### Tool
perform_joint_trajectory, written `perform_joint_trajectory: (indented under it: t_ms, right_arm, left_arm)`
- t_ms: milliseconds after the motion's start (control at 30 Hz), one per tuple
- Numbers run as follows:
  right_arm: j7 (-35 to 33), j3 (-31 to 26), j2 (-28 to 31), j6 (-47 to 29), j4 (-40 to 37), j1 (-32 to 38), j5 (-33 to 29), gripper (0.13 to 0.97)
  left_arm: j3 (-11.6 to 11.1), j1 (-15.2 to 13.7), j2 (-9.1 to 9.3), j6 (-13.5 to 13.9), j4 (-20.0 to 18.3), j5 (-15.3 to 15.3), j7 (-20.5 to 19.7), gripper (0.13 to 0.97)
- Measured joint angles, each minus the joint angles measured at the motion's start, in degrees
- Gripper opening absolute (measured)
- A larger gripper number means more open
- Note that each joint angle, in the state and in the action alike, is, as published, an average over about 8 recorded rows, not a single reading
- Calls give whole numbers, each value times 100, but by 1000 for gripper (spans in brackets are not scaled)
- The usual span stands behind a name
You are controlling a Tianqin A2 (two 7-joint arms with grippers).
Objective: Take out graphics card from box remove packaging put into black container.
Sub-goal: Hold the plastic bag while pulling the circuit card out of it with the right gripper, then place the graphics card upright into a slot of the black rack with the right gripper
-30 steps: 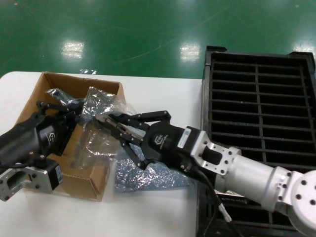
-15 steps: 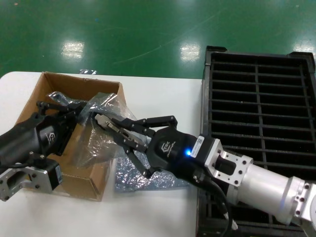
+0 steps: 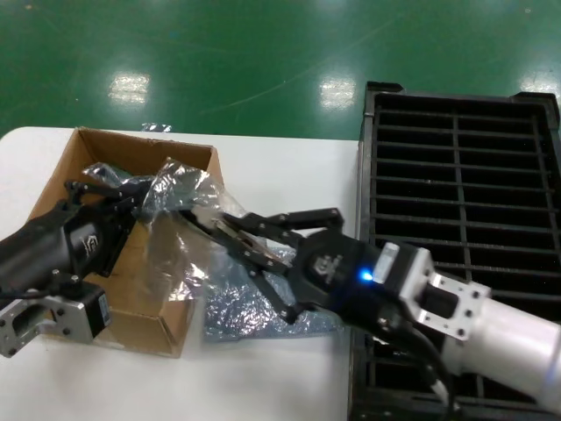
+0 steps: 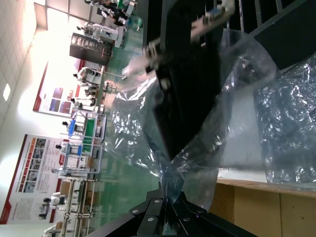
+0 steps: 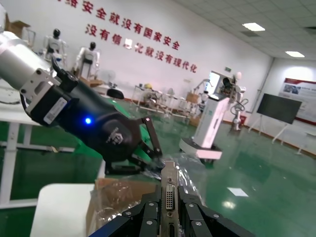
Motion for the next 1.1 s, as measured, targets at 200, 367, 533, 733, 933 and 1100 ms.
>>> perform_joint_trajectory:
  t_ms: [200,367,533,733,933,1100]
  right_arm:
    - [263,454,556,18,543,-414,227,188]
    - [332,1145,1140,-57,1114,-1043,906,188]
    - [182,1980,1550,-324,1494,-1739,1808,188]
    - [-211,3148,1786,-791,1624,-2593,2779,188]
    - [-270,3773,2014,-583,1643,-3235,2761,188]
    - [-65,3761,2159,-188,1645,-3400,2393,188]
  left_arm:
    - [0,0,0,0,0,0,0,138]
    - [0,0,0,0,0,0,0,138]
    - [0,0,0,0,0,0,0,138]
    - [0,0,0,0,0,0,0,138]
    - [0,0,0,0,0,0,0,138]
    - [0,0,0,0,0,0,0,138]
